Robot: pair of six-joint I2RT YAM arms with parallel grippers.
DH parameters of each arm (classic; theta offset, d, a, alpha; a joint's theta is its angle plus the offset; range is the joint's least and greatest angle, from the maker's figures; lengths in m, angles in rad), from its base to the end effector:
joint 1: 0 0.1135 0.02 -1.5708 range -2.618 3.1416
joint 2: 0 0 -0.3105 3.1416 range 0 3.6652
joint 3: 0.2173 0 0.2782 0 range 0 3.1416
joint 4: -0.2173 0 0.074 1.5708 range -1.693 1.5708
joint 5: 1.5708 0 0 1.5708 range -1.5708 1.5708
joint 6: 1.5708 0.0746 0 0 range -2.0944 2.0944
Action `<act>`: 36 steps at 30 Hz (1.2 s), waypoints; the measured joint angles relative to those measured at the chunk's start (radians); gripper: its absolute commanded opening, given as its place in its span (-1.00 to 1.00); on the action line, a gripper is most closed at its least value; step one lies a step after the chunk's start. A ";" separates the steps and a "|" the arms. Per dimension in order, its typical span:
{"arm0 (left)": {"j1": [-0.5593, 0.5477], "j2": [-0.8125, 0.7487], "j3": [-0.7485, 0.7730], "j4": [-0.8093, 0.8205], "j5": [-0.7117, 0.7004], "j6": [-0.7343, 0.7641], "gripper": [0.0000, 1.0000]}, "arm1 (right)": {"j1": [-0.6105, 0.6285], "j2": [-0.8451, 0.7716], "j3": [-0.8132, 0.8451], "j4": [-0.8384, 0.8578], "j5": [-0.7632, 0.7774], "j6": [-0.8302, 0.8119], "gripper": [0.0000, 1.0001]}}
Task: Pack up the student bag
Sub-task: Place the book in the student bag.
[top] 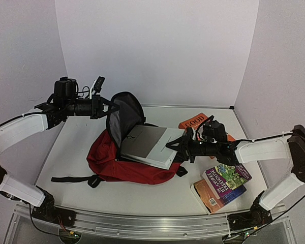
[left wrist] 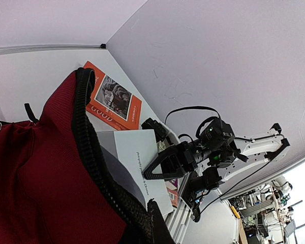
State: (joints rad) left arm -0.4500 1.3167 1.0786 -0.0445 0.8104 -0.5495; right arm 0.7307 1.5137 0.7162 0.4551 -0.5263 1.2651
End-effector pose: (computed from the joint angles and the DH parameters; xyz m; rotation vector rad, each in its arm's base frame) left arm 0.2831 -0.1968 0.3733 0.5219 1.9474 -1.4130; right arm 0.2471 0.2718 0.2245 0.1860 2.3357 1.7002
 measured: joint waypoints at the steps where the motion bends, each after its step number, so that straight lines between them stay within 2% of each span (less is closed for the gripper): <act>1: 0.000 0.001 0.000 0.001 0.001 0.000 -1.00 | 0.003 0.020 0.003 0.017 0.004 0.005 -0.43; 8: 0.000 0.018 0.001 0.024 0.026 -0.008 -1.00 | 0.017 0.159 0.046 0.084 0.024 0.019 -0.41; 14: 0.000 0.047 0.022 0.039 0.066 -0.019 -1.00 | 0.027 0.278 0.154 0.115 0.024 0.018 -0.39; 25: 0.012 0.089 0.074 0.047 0.132 -0.046 -1.00 | 0.039 0.550 0.382 0.173 0.017 0.007 -0.19; 31: 0.013 0.130 0.128 0.058 0.186 -0.079 -1.00 | 0.043 0.669 0.521 0.156 -0.007 -0.011 -0.10; 36: 0.012 0.163 0.145 0.084 0.232 -0.107 -1.00 | 0.044 0.730 0.673 0.038 0.008 -0.089 -0.02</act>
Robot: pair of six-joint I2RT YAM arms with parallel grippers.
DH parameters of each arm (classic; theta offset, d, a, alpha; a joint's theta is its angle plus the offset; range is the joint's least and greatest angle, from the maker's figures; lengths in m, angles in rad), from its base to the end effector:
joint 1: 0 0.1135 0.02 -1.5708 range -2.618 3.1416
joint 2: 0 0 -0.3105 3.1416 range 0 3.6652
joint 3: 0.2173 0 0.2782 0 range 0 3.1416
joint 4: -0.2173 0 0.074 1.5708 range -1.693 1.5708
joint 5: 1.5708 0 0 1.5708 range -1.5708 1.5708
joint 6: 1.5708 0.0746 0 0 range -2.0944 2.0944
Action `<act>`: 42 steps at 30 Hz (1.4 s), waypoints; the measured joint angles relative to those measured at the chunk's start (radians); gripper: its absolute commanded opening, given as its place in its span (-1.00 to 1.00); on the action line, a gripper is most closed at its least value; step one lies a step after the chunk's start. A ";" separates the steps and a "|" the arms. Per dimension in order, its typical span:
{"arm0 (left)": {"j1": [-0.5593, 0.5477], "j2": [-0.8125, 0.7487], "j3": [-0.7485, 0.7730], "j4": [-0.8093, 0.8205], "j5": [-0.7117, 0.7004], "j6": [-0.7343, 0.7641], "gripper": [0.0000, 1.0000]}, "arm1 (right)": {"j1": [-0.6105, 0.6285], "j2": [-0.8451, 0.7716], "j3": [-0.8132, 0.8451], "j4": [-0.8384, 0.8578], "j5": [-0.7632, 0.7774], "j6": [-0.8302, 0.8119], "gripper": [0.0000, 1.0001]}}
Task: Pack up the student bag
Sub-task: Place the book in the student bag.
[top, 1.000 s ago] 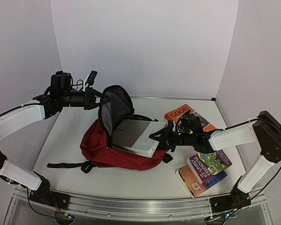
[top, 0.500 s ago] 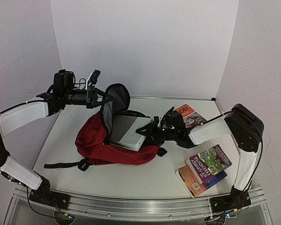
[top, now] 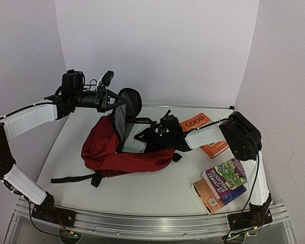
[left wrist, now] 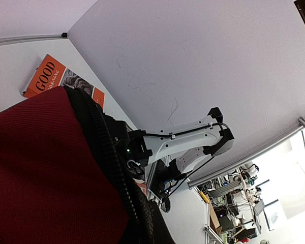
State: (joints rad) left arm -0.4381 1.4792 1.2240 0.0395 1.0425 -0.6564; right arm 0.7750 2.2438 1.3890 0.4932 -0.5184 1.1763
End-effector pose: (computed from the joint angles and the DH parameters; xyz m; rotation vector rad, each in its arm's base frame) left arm 0.3155 -0.2190 0.3883 0.6404 1.9090 -1.6616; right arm 0.3792 0.4231 0.1416 0.0456 2.3441 1.6622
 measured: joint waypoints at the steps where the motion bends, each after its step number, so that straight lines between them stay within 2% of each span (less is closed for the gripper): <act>1: 0.000 0.002 0.000 0.004 0.007 -0.003 -1.00 | 0.000 0.013 0.041 -0.040 0.011 -0.025 -0.01; 5: -0.003 0.011 0.000 0.021 0.031 -0.011 -1.00 | 0.000 0.060 0.168 -0.147 0.057 -0.105 0.06; 9: -0.005 0.013 0.000 0.024 0.036 -0.024 -1.00 | 0.000 0.108 0.245 -0.210 0.090 -0.165 0.23; 17: -0.010 -0.019 -0.015 0.001 -0.022 -0.004 -1.00 | 0.000 0.122 0.257 -0.295 0.167 -0.298 0.90; 19: -0.011 -0.049 -0.030 -0.004 -0.045 0.006 -1.00 | 0.002 0.084 0.221 -0.305 0.196 -0.369 0.96; 26: -0.015 -0.130 -0.074 -0.034 -0.086 0.028 -1.00 | 0.011 -0.128 0.049 -0.392 0.302 -0.602 0.97; 32: -0.019 -0.139 -0.085 -0.050 -0.097 0.032 -1.00 | 0.018 -0.248 -0.021 -0.435 0.400 -0.689 0.91; 42: -0.019 -0.139 -0.088 -0.050 -0.097 0.032 -1.00 | 0.020 -0.208 -0.054 -0.463 0.371 -0.651 0.23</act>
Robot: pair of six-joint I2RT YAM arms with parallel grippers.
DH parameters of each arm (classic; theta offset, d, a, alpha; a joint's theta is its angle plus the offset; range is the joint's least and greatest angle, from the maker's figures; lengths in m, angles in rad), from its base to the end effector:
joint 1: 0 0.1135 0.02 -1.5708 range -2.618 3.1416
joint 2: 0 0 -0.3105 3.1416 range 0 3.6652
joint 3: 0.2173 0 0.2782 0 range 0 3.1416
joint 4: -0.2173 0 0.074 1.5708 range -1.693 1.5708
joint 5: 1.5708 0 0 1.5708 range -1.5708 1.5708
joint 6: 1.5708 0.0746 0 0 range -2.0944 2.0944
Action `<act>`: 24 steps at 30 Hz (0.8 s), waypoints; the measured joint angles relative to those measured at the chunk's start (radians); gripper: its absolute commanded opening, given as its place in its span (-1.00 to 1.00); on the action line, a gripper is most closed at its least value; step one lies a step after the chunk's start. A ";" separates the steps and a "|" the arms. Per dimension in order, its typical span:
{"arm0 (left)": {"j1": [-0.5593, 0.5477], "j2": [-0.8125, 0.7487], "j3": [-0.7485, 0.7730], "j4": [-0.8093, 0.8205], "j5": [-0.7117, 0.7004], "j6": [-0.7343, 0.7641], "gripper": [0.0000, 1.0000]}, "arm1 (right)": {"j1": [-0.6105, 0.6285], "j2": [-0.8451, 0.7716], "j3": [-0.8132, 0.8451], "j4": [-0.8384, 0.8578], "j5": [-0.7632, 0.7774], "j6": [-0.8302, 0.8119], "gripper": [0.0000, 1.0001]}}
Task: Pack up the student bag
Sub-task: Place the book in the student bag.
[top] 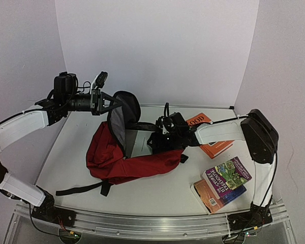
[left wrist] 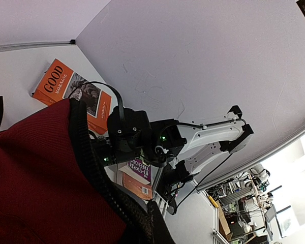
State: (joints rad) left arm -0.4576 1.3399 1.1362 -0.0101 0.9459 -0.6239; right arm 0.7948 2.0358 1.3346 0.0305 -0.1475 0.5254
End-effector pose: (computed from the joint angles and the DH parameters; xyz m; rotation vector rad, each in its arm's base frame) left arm 0.2802 -0.2054 0.3946 0.6046 1.8997 -1.5733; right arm 0.3573 0.3797 0.1697 -0.4040 2.3483 0.8444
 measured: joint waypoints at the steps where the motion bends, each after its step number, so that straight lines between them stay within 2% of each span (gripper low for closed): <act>1: 0.000 0.000 -0.001 0.000 0.000 0.000 -1.00 | 0.000 0.011 0.000 0.004 -0.011 0.009 0.13; 12: 0.000 -0.004 -0.019 -0.009 0.024 0.030 -1.00 | 0.002 0.123 0.072 0.092 -0.073 0.138 -0.76; 19: 0.000 -0.004 -0.020 -0.039 0.067 0.055 -1.00 | 0.002 0.190 0.159 0.135 -0.042 0.234 -0.83; 24: 0.000 -0.041 -0.049 -0.079 0.033 0.080 -1.00 | 0.002 0.223 0.207 0.142 -0.019 0.237 -0.69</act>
State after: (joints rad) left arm -0.4572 1.2986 1.0872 -0.0896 0.9789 -0.5436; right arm 0.7972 2.2586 1.5420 0.1720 -0.1663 0.7629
